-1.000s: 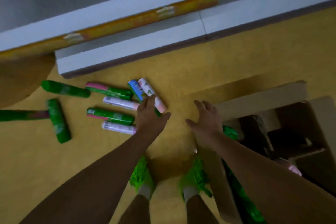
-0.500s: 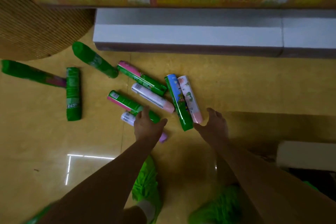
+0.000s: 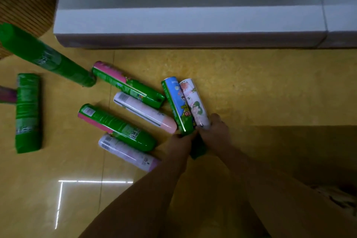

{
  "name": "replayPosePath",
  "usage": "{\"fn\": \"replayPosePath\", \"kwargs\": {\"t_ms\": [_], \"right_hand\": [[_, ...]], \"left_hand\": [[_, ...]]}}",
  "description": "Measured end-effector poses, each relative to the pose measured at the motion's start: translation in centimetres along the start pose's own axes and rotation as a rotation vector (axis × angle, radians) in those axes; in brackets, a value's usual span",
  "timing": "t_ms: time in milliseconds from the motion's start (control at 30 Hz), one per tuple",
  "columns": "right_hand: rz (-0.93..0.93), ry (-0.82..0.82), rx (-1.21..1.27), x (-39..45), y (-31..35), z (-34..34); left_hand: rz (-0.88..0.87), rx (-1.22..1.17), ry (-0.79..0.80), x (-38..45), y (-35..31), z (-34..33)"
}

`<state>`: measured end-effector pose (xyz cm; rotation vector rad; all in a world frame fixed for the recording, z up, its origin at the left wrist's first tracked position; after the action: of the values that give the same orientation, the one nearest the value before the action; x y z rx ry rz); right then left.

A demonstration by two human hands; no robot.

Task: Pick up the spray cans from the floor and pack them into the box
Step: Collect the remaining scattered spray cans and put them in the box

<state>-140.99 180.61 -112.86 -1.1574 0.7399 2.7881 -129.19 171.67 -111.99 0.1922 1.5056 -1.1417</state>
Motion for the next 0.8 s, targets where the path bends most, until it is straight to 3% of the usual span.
{"fn": "replayPosePath", "kwargs": {"t_ms": [167, 333, 433, 600, 800], "right_hand": [[-0.005, 0.033, 0.005, 1.2, -0.8, -0.5], [-0.023, 0.064, 0.057, -0.2, -1.5, 0.7], [-0.079, 0.065, 0.184, -2.9, -1.3, 2.9], [-0.253, 0.081, 0.195, -8.2, -1.4, 8.1], [-0.323, 0.013, 0.301, -15.3, -0.2, 15.8]], "left_hand": [[-0.016, -0.096, -0.017, 1.6, 1.4, -0.5], [-0.038, -0.004, -0.032, 0.1, 0.1, 0.0], [0.003, 0.000, -0.033, -2.8, -1.9, 0.3], [0.068, 0.026, -0.068, -9.0, -7.3, 1.5], [-0.063, 0.237, -0.012, -18.0, -13.9, 0.9]]}}
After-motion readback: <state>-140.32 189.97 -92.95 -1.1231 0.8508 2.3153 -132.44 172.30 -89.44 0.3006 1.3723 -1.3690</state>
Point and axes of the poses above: each hand's wrist, its own x-axis towards the middle knuckle, its own z-axis out of the back of the hand, y = z × x, the point moved 5 cm from there along x, towards the middle knuckle, and after that the axes turned 8 degrees about -z, right-handed, at the moved point
